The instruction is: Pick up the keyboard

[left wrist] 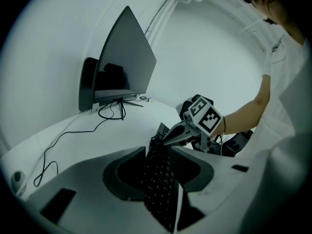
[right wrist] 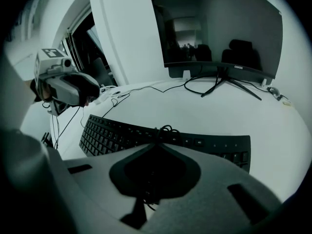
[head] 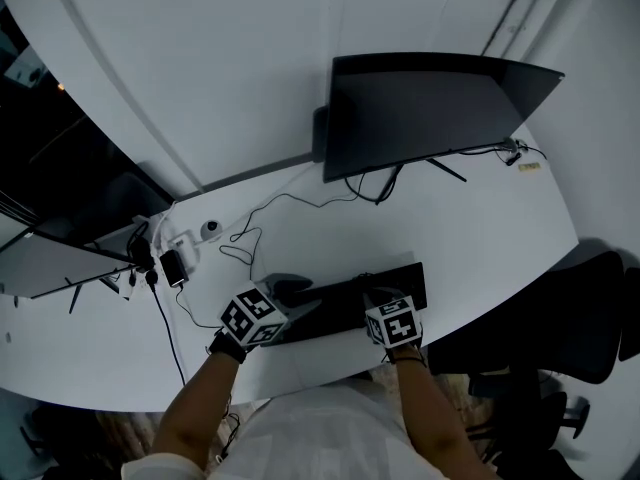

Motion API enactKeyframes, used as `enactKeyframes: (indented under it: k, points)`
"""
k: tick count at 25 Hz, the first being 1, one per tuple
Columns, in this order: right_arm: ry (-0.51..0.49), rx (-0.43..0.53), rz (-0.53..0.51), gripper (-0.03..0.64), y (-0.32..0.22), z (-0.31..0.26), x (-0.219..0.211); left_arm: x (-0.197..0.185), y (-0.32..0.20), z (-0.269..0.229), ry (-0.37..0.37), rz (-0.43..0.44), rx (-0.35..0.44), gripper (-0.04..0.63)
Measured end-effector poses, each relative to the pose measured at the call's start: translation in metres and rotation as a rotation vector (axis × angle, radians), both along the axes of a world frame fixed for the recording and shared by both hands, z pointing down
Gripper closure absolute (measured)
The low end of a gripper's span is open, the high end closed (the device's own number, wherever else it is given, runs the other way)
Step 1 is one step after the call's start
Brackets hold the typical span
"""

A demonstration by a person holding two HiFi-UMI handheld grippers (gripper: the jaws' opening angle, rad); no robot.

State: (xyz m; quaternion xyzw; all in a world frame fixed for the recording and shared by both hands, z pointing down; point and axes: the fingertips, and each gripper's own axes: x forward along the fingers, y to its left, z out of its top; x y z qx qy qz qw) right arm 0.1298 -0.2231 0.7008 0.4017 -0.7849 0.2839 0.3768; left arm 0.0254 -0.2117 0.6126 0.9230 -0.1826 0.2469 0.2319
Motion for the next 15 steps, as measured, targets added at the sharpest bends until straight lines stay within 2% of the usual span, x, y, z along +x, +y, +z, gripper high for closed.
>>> enactKeyframes:
  k: [9, 15]
  points:
    - [-0.065, 0.145, -0.064, 0.604, 0.014, -0.026, -0.005, 0.03, 0.007, 0.006, -0.076, 0.151, -0.03, 0.347]
    - [-0.08, 0.255, -0.139, 0.604, 0.019, -0.054, -0.019, 0.042, 0.009, 0.015, -0.121, 0.211, -0.093, 0.318]
